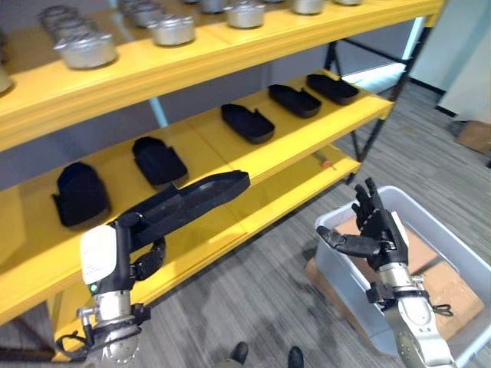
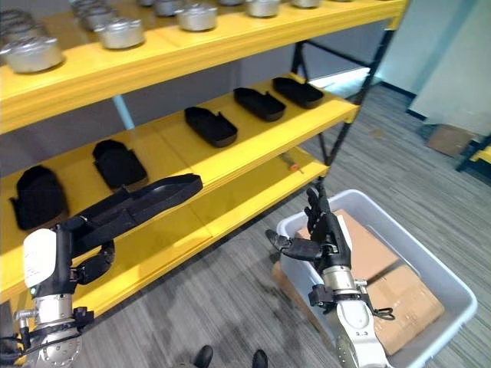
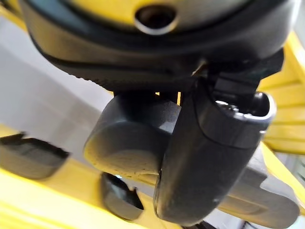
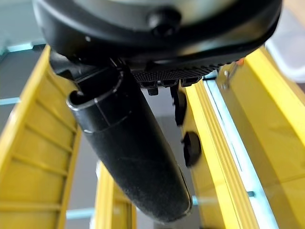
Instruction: Move parts from the plastic box to the shelf.
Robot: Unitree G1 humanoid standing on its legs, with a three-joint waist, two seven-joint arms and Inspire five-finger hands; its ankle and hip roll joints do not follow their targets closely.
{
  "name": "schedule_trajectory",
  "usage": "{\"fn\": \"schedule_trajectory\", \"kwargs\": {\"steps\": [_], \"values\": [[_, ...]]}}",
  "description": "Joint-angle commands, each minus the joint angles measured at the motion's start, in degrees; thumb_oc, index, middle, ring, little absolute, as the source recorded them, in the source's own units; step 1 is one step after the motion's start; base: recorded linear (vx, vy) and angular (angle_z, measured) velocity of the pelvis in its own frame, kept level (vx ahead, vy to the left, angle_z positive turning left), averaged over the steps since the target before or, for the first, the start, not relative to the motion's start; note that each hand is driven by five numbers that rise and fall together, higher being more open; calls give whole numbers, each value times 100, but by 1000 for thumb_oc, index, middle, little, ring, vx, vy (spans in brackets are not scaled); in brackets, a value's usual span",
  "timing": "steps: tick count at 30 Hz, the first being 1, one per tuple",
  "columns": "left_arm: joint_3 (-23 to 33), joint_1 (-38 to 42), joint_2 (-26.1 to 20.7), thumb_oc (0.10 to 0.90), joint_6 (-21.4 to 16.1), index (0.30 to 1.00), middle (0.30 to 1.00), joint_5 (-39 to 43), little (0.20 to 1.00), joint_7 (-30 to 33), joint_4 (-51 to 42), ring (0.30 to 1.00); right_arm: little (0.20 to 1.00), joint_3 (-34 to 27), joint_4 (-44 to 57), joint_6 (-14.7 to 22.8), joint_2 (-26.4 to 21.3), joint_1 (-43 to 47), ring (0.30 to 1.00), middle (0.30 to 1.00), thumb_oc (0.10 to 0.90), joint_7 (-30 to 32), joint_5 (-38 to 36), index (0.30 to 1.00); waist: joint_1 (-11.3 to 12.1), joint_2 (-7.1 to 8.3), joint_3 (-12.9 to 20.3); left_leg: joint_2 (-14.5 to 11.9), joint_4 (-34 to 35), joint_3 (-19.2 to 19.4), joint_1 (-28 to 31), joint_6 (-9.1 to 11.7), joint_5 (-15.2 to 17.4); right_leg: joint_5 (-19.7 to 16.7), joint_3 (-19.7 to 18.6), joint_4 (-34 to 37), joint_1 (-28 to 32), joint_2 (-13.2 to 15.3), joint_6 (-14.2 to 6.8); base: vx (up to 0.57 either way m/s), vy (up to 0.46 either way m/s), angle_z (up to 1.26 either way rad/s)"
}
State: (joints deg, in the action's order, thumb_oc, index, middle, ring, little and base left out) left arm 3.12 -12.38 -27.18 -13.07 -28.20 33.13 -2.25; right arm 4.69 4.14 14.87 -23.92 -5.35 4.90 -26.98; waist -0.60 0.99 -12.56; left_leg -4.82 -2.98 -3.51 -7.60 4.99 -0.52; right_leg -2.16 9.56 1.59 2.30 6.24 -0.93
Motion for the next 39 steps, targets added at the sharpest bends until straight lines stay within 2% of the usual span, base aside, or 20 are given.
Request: {"fn": "schedule_trajectory", "kwargs": {"steps": [1, 3, 5, 7, 11, 13, 16, 17, 21, 25, 28, 30, 31, 32, 33, 34, 35, 36, 37, 39], "values": [[484, 110, -523, 400, -610, 300, 300, 245, 300, 368, -692, 300, 1000, -184, 603, 795, -58, 449, 1000, 1000, 900, 108, 150, 1000, -1, 206, 392, -665, -194, 130, 182, 44, -560, 89, -336, 18, 39, -10, -331, 33, 166, 85], [423, 31, -551, 400, -588, 300, 300, 273, 300, 304, -588, 300, 1000, -233, 633, 751, -115, 310, 1000, 1000, 900, 41, 94, 1000, -15, 126, 445, -1040, 334, 120, 317, 207, -965, 148, -164, 0, 157, 92, -451, 73, 248, 22], [448, -69, -473, 400, -555, 300, 300, 254, 300, 276, -593, 300, 1000, -303, 652, 723, -93, 172, 1000, 1000, 900, -7, 120, 1000, -40, 20, 546, -1108, 759, 258, 554, 246, -913, 160, -54, 7, 175, 95, -519, 41, 207, 35], [404, -50, -458, 400, -525, 300, 300, 238, 300, 281, -554, 300, 1000, -338, 647, 736, -69, 133, 1000, 1000, 900, 25, 164, 1000, -54, -20, 605, -1103, 798, 313, 533, 282, -912, 112, -20, 66, 183, 104, -538, 43, 176, 27], [303, 95, -562, 400, -487, 300, 300, 129, 300, 317, -487, 300, 1000, -408, 605, 695, 103, -25, 1000, 1000, 900, 71, 161, 1000, 13, 142, 657, -760, 626, 328, 594, 136, -603, -34, 89, 108, 372, 534, -724, 83, 220, 21], [295, 119, -606, 400, -461, 300, 300, 94, 300, 329, -475, 300, 1000, -381, 598, 645, 118, -19, 1000, 1000, 900, 51, 212, 1000, 33, 198, 679, -667, 590, 353, 596, 81, -513, -52, 82, 86, 368, 625, -771, 47, 148, 14], [382, 233, -682, 400, -396, 300, 300, 28, 300, 435, -521, 300, 1000, -255, 596, 543, 178, 95, 1000, 1000, 900, 42, 424, 1000, 109, 374, 716, -321, 497, 428, 586, -142, -248, -138, -21, -59, 273, 956, -955, 60, 241, 1], [384, 233, -685, 400, -395, 300, 300, 27, 300, 436, -521, 300, 1000, -255, 596, 541, 182, 98, 1000, 1000, 900, 42, 425, 1000, 110, 386, 718, -306, 487, 433, 580, -150, -241, -138, -27, -61, 268, 971, -964, 84, 275, 0], [397, 308, -709, 400, -278, 300, 300, -74, 300, 595, -553, 300, 1000, -73, 600, 476, 304, 329, 1000, 1000, 900, 94, 565, 1000, 219, 565, 783, 160, 387, 432, 580, -430, 40, -446, -175, -188, 167, 1331, -1165, 70, 207, -4], [477, 292, -700, 400, -237, 300, 300, -101, 300, 658, -635, 300, 1000, 3, 582, 445, 381, 461, 1000, 1000, 900, 160, 683, 1000, 293, 649, 815, 409, 369, 436, 622, -597, 191, -663, -241, -311, 83, 1529, -1227, 67, 168, -7], [440, 425, -726, 400, -235, 300, 300, -82, 300, 670, -603, 300, 1000, 140, 532, 446, 446, 592, 1000, 1000, 900, 219, 763, 1000, 342, 644, 734, 596, 292, 410, 678, -736, 284, -1072, -308, -938, -169, 1699, -1163, 43, 200, 2], [355, 591, -809, 400, -255, 300, 300, -51, 300, 682, -582, 300, 1000, 229, 542, 463, 439, 687, 1000, 1000, 900, 249, 792, 1000, 363, 552, 593, 658, 233, 341, 717, -844, 314, -1254, -283, -1519, -390, 1723, -1051, 13, 193, 7], [310, 635, -837, 400, -258, 300, 300, -41, 300, 663, -589, 300, 1000, 270, 542, 471, 444, 723, 1000, 1000, 900, 252, 793, 1000, 363, 505, 516, 653, 203, 329, 746, -888, 327, -1314, -200, -1794, -495, 1684, -1007, 59, 187, 4], [185, 810, -880, 400, -274, 300, 300, 6, 300, 590, -551, 300, 1000, 275, 588, 502, 416, 719, 1000, 1000, 900, 225, 813, 1000, 231, 409, 389, 659, 105, 161, 770, -948, 360, -769, -433, -2140, -759, 1052, -833, 48, 124, 2], [179, 826, -876, 400, -275, 300, 300, 7, 300, 591, -543, 300, 1000, 267, 590, 500, 411, 723, 1000, 1000, 900, 223, 811, 1000, 234, 399, 400, 642, 97, 159, 736, -933, 350, -767, -429, -2167, -802, 1038, -810, 129, 139, 13], [70, 912, -883, 400, -328, 300, 300, 27, 300, 509, -524, 300, 1000, 225, 592, 525, 335, 651, 1000, 1000, 900, 164, 751, 1000, 78, 347, 350, 674, 96, 14, 801, -966, 329, -166, -665, -2082, -1064, 347, -663, 89, 55, 41], [65, 917, -879, 400, -328, 300, 300, 28, 300, 508, -521, 300, 1000, 219, 594, 525, 328, 646, 1000, 1000, 900, 159, 745, 1000, 78, 335, 356, 659, 96, 7, 803, -955, 347, -139, -656, -2102, -1069, 334, -648, 197, 87, 52], [22, 922, -802, 400, -308, 300, 300, 18, 300, 459, -509, 300, 1000, 194, 593, 586, 275, 582, 1000, 1000, 900, 124, 642, 1000, -35, 342, 358, 749, 46, -99, 851, -953, 407, 99, -680, -1799, -1175, -135, -481, 157, 0, 61], [1, 933, -741, 400, -297, 300, 300, 3, 300, 446, -491, 300, 1000, 192, 588, 614, 258, 540, 1000, 1000, 900, 102, 590, 1000, -113, 394, 368, 826, 56, -164, 902, -951, 439, 85, -785, -1491, -1275, -373, -433, 216, -7, 47], [-72, 952, -650, 400, -279, 300, 300, 8, 300, 412, -440, 300, 1000, 175, 557, 671, 212, 500, 1000, 1000, 900, 112, 527, 1000, -233, 421, 410, 889, 20, -279, 989, -904, 533, -86, -1040, -961, -1320, -602, -405, 163, -40, 60]]}}
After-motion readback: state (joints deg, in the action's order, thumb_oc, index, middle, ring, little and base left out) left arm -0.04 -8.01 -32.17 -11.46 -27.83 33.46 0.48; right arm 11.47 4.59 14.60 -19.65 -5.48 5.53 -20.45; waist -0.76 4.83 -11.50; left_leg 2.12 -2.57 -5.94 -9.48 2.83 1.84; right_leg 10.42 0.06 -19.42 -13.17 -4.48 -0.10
